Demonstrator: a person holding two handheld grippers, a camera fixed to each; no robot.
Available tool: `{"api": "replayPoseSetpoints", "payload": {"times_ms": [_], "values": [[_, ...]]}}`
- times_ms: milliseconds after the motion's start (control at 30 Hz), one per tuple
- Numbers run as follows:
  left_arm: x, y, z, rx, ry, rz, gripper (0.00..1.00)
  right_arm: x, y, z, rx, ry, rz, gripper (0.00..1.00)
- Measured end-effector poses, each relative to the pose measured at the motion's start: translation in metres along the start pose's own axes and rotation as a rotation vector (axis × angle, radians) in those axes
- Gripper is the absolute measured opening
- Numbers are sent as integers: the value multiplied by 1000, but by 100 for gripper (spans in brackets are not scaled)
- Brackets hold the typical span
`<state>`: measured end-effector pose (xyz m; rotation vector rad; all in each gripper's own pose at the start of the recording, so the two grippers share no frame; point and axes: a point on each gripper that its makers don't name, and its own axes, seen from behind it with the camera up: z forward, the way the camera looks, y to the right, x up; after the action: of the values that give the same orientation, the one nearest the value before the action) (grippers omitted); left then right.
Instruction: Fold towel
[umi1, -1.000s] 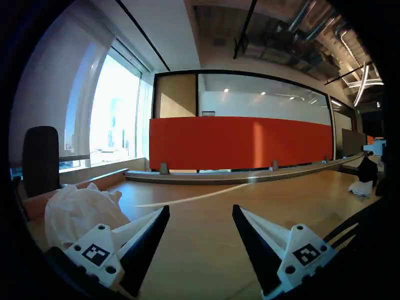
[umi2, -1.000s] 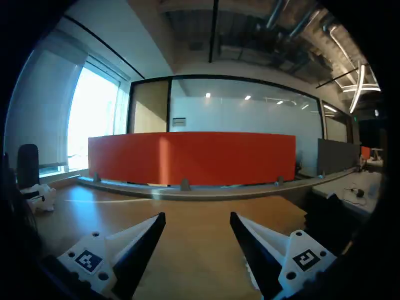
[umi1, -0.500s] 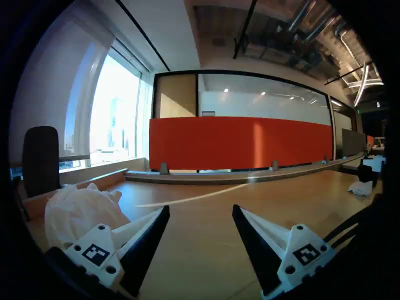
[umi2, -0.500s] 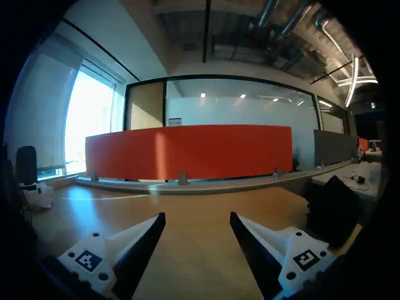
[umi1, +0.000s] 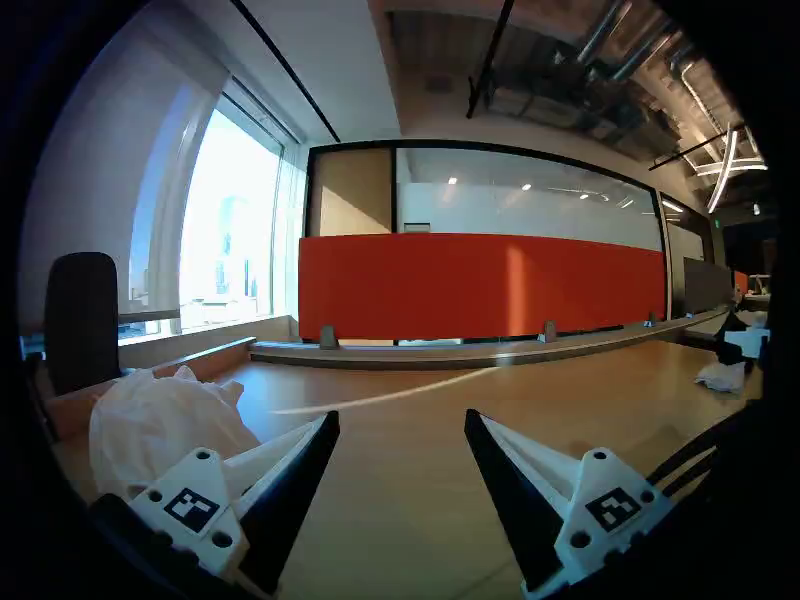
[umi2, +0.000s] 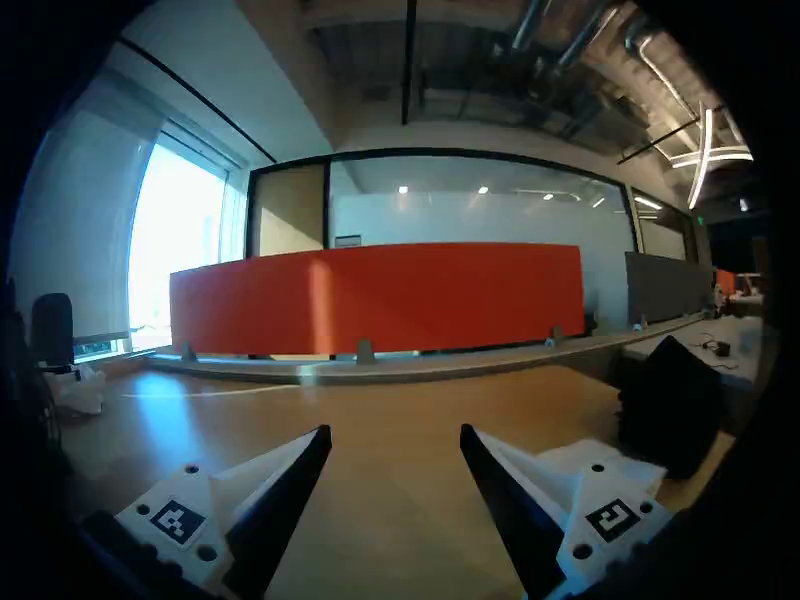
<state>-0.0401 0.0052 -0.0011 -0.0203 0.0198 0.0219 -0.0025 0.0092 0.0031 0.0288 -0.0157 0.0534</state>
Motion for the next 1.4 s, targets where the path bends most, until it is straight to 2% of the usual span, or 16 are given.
{"api": "replayPoseSetpoints", "payload": {"times_ms": [767,1400], "values": [[0,0,0,0,0,0,93,1,-8,-3,2,15,-53,100],[1,-1,1,0,0,0,93,0,-9,-3,7,15,-53,100]]}}
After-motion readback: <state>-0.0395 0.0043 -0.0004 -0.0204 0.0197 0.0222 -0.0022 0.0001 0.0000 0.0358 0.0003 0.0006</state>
